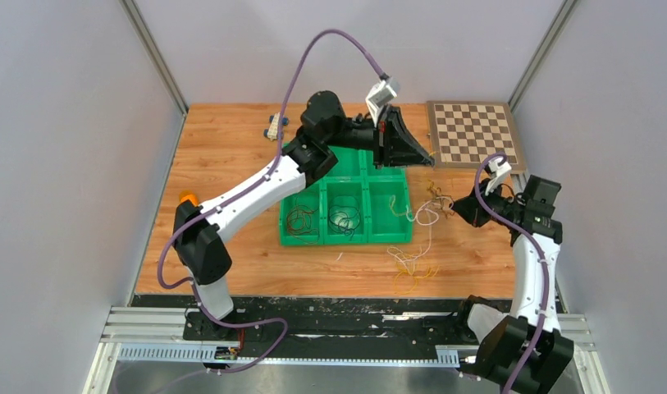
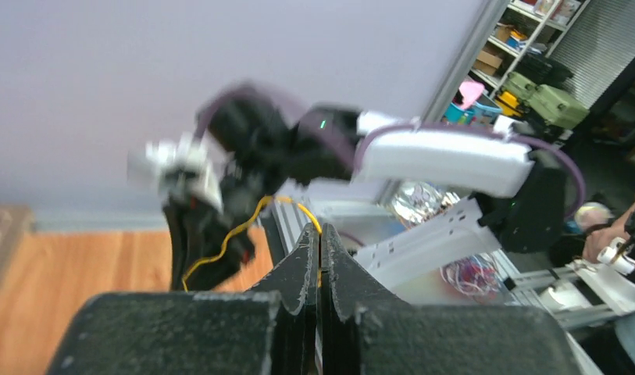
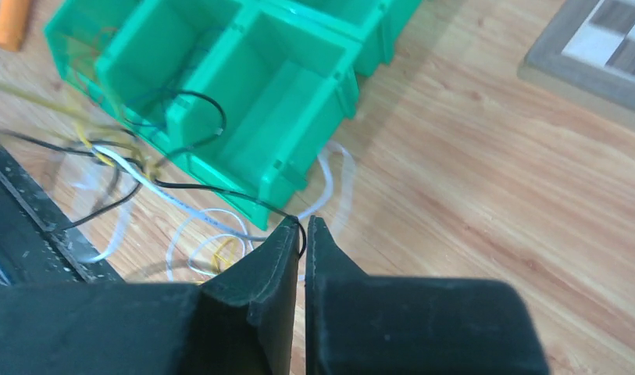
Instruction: Untangle the cables
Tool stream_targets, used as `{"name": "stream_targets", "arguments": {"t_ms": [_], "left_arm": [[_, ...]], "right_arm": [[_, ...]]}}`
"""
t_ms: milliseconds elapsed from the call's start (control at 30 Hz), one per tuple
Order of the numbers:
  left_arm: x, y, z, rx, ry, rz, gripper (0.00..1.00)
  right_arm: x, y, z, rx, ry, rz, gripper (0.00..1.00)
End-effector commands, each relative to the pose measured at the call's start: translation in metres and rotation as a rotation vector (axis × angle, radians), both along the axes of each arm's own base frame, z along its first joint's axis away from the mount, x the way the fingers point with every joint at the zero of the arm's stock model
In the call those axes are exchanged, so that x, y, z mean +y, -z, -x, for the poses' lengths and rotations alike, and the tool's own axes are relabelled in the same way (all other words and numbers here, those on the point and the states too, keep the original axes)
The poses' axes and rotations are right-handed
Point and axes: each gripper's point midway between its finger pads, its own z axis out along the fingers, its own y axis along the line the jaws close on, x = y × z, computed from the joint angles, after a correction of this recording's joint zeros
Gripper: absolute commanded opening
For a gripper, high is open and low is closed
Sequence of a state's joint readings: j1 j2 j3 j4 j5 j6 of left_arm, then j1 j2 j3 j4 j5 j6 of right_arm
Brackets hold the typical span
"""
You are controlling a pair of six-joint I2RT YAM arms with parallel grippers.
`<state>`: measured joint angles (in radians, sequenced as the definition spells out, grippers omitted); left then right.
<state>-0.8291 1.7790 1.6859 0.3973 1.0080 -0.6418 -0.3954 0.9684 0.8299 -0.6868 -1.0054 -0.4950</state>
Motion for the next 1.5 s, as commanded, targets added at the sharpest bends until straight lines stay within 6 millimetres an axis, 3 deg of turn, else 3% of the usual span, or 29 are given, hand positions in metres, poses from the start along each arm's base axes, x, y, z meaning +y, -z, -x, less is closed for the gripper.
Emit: {"name": "stream_targets", "arguments": {"t_ms": [0,100,133,167,267,467,567,700,733,767,800,833,867,967,1033,1233,1467], "left_arm": [[0.029,-0.105,0.02,-0.16,-0.034,0.218,0.0],[0.039,-0.143,0.017,-0.204,-0.068,0.284,0.0],[0.038,-0.145,0.007,-0.199,-0.095,0.284,0.0],[0.045,-0.162,0.008,-0.226,-0.109,0.314,0.0],[0.054,-0.187,-0.003,-0.287,-0.182,0.354,0.0],[0.076,-0.215,-0.034,-0.359,-0.35,0.404,0.0],[0.083,-0.214,-0.055,-0.369,-0.416,0.392,0.0],[0.087,-0.194,-0.075,-0.335,-0.442,0.348,0.0],[0.084,-0.176,-0.084,-0.309,-0.447,0.313,0.0],[0.089,-0.175,-0.088,-0.323,-0.468,0.312,0.0],[0.086,-0.154,-0.098,-0.297,-0.479,0.273,0.0],[0.091,-0.151,-0.102,-0.314,-0.494,0.272,0.0],[0.089,-0.132,-0.111,-0.292,-0.502,0.236,0.0],[0.096,-0.102,-0.134,-0.284,-0.542,0.186,0.0],[0.099,-0.081,-0.151,-0.264,-0.567,0.155,0.0],[0.104,-0.017,-0.191,-0.202,-0.589,0.066,0.0],[0.122,0.043,-0.216,-0.165,-0.62,-0.016,0.0]], "right_arm": [[-0.018,0.029,-0.021,-0.042,0.04,0.11,0.07],[-0.028,0.06,-0.019,0.014,0.055,0.166,0.05],[-0.031,0.069,-0.019,0.033,0.058,0.182,0.03],[-0.033,0.077,-0.017,0.051,0.061,0.195,0.0],[-0.04,0.095,-0.012,0.081,0.068,0.244,0.0],[-0.071,0.102,-0.013,0.093,0.137,0.333,0.0],[-0.089,0.104,-0.012,0.099,0.176,0.369,0.0],[-0.105,0.097,-0.012,0.106,0.212,0.376,0.0],[-0.108,0.092,-0.013,0.104,0.222,0.368,0.0],[-0.111,0.084,-0.015,0.097,0.232,0.352,0.0],[-0.114,0.076,-0.016,0.089,0.242,0.333,0.0],[-0.119,0.064,-0.017,0.069,0.257,0.305,0.0],[-0.122,0.052,-0.018,0.052,0.266,0.283,0.0],[-0.131,0.025,-0.022,0.019,0.288,0.259,0.0],[-0.133,0.016,-0.024,0.008,0.292,0.261,0.0],[-0.131,0.011,-0.022,0.017,0.287,0.249,0.0],[-0.129,0.008,-0.021,0.026,0.285,0.241,0.0]]}}
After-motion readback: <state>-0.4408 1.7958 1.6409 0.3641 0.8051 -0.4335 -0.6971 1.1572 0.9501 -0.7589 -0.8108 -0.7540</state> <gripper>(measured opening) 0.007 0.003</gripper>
